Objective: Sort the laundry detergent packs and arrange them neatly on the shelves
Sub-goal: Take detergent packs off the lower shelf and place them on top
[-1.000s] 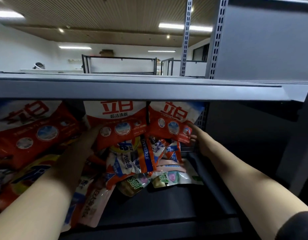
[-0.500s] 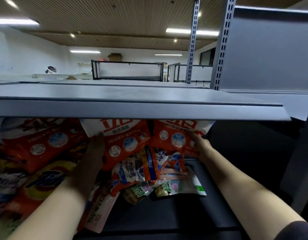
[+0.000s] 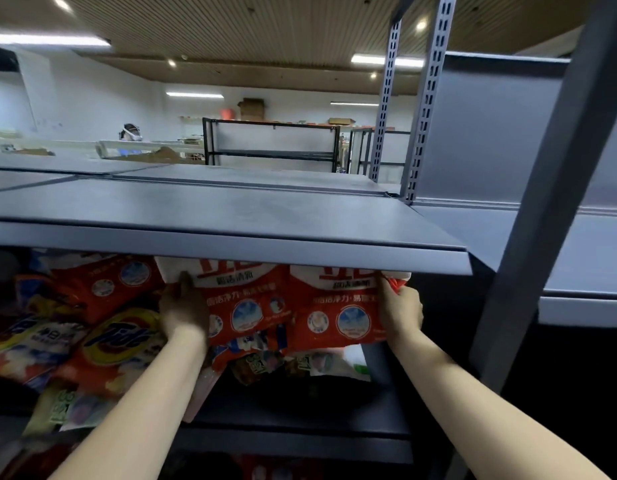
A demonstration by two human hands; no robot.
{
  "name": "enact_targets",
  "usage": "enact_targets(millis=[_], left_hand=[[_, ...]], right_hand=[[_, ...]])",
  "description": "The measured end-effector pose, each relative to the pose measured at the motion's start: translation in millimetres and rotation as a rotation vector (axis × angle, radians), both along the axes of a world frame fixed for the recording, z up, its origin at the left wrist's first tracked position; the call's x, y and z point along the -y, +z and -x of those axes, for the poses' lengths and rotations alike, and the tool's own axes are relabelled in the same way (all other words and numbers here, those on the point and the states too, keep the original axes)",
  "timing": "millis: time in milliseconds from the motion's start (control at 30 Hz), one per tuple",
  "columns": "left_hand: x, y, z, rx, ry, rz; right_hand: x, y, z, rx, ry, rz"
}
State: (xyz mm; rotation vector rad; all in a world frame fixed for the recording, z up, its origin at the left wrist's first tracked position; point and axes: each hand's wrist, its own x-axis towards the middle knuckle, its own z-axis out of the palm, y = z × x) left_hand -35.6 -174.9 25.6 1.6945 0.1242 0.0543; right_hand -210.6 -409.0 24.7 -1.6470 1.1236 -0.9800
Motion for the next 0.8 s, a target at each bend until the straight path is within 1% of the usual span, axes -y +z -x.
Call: enact_targets(millis=[67,133,167,267,400,500,633,800], left_hand=[[-1,-11,11,0.026,0.095,-0.003],[-3,-10,39,0.048,0.179,0.047],[-4,-12,49,0.085,0.183,0.026],[-7,-17,73,0.166,0.118,-0.057],[-17,-17,97,0.198,0.096,-0.115],[-31,-24,109,0.228,0.088,-0.180],[-49,-35,119,0.220,-0.013,-0.184],[-59,-42,139,0.219,-0.107,-0.157]], right_hand=[[-6,-3,14,-0.011,-0.001,0.024],[-17,-4,32,0.015,-0.006,0.055],[-22,-6,38,0.017,-0.009,0.069],[-39,-8,57,-0.003,-0.044,0.069],[-65,-12,80,-0.045,-0.054,0.018],[-91,-20,97,-0.093,-0.112,0.037],[-120,-31,120,-0.107,-0.195,0.085],[-139,-43,161,-0.019,-0.272,0.089]])
